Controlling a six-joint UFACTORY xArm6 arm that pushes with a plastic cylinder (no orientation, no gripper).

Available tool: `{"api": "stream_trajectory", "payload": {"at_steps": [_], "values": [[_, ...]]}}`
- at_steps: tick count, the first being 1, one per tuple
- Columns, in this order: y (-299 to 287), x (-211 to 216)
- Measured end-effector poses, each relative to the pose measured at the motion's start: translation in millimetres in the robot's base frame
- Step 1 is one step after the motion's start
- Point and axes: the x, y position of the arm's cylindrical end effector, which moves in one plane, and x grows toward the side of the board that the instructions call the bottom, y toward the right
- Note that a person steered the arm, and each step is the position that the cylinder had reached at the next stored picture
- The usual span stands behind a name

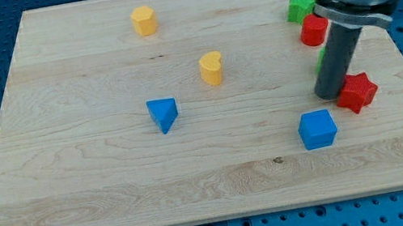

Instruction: Put the blue cube vertically below the yellow heart

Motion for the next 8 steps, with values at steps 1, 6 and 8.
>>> {"api": "stream_trajectory", "payload": {"at_steps": [1,6,8], "values": [[-43.1,0.0],[-59.2,36.5],[-30.5,98.6]]}}
